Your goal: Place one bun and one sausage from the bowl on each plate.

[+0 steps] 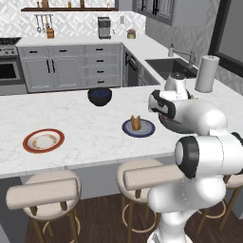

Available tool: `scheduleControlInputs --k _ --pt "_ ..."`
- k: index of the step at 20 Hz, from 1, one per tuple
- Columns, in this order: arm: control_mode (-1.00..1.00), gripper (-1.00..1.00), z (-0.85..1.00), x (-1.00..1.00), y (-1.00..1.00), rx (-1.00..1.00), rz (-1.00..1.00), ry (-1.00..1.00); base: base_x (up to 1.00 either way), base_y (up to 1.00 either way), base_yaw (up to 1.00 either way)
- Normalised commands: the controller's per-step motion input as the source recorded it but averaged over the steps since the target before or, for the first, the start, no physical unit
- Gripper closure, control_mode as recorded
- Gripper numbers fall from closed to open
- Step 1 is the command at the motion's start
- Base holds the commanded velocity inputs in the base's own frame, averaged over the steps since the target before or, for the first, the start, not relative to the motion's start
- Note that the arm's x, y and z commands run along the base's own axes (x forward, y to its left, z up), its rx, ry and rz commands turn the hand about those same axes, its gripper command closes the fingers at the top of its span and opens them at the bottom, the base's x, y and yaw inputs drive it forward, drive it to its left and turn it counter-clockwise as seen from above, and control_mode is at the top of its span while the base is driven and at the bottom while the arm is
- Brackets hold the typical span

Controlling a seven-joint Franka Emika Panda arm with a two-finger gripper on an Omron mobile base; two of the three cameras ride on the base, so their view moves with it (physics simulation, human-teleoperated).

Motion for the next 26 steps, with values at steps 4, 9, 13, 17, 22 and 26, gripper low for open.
scheduleControlInputs --k 4,9,13,17,22,26 --pt "-1.0 1.0 -0.68 0.81 0.68 0.02 0.22 0.03 0.0 0.0 0.0" --pt "-1.0 1.0 -0.52 0.45 0.0 -0.03 0.01 0.0 0.0 0.0 0.0" --pt "-1.0 1.0 -0.57 0.59 0.07 -0.07 0.0 -0.02 0.0 0.0 0.0" --pt "-1.0 -1.0 -0.44 0.56 0.0 -0.02 0.0 -0.03 0.0 0.0 0.0" --pt "-1.0 -1.0 -0.09 0.17 0.0 0.0 0.0 -0.02 0.0 0.0 0.0" --pt "-1.0 -1.0 0.0 0.15 0.0 0.0 0.0 0.0 0.0 0.0 0.0"
